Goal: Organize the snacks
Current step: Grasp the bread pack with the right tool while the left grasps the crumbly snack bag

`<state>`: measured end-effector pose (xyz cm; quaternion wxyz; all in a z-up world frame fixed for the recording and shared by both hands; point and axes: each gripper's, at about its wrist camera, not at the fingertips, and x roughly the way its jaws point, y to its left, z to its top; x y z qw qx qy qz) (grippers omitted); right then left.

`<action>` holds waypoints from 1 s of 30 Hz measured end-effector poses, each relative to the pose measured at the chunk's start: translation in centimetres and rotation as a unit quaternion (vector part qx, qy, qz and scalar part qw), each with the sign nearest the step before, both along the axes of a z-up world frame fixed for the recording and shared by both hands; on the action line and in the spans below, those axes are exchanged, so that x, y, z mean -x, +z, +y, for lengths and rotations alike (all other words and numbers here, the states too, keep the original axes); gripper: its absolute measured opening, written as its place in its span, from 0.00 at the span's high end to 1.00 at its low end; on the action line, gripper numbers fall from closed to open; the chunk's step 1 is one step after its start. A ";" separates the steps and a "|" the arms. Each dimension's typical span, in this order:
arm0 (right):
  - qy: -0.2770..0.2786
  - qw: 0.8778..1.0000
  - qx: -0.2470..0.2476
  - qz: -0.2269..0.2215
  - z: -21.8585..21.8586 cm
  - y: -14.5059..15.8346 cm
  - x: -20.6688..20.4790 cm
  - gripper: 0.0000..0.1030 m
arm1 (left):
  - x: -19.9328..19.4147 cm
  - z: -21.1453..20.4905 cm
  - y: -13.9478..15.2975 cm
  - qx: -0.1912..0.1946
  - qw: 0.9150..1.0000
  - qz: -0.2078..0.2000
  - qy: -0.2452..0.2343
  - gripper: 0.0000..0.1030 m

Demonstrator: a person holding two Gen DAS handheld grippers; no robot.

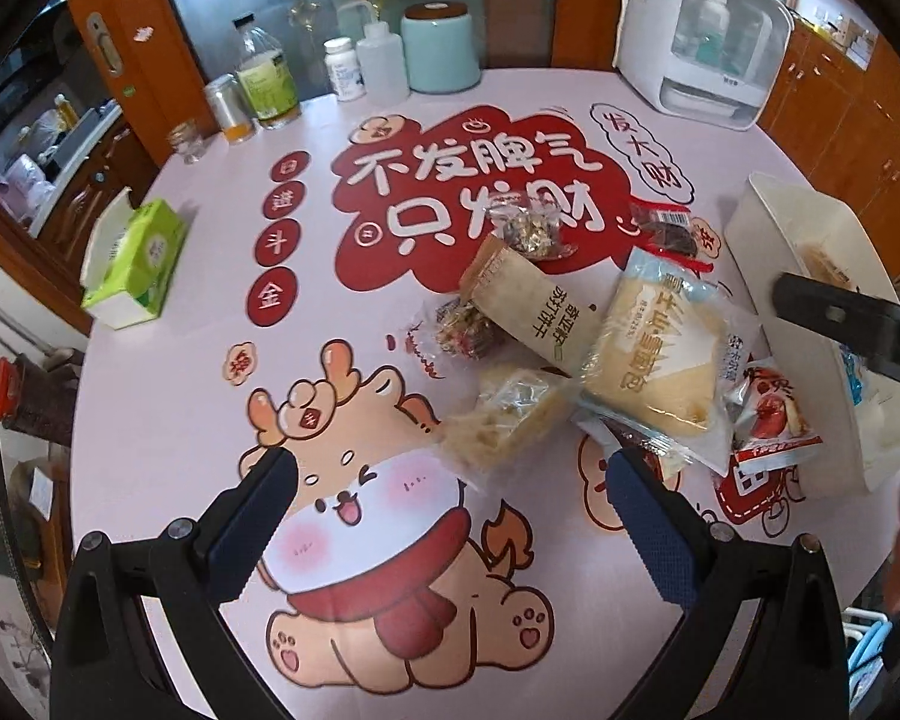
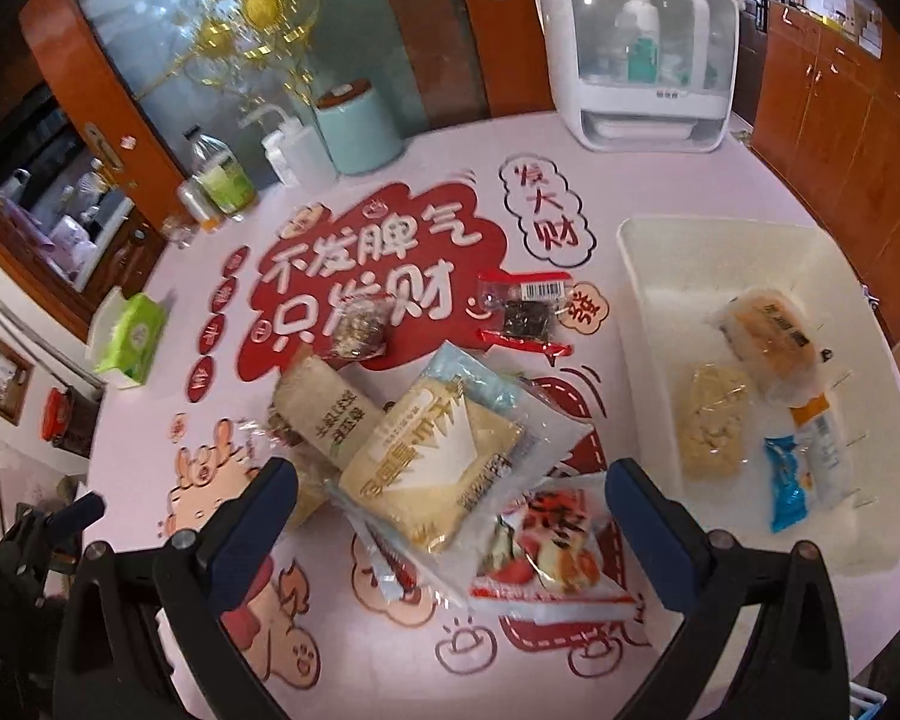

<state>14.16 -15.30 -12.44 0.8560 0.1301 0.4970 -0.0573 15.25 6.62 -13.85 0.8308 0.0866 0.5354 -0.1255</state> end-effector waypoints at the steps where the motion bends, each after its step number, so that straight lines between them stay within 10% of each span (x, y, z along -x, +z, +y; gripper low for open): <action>1: -0.002 1.000 0.000 0.006 0.1 -0.6 -0.5 0.00 | -0.4 -0.1 -0.6 0.001 1.000 0.005 -0.005 0.01; 24: -0.035 0.992 -0.024 0.118 0.7 -11.6 -5.6 0.00 | -6.6 -2.5 -11.6 -0.023 0.993 0.106 -0.036 0.02; 30: -0.033 0.994 -0.018 0.100 1.0 -11.2 -5.3 0.26 | -7.1 -1.5 -12.8 -0.005 0.991 0.133 -0.016 0.32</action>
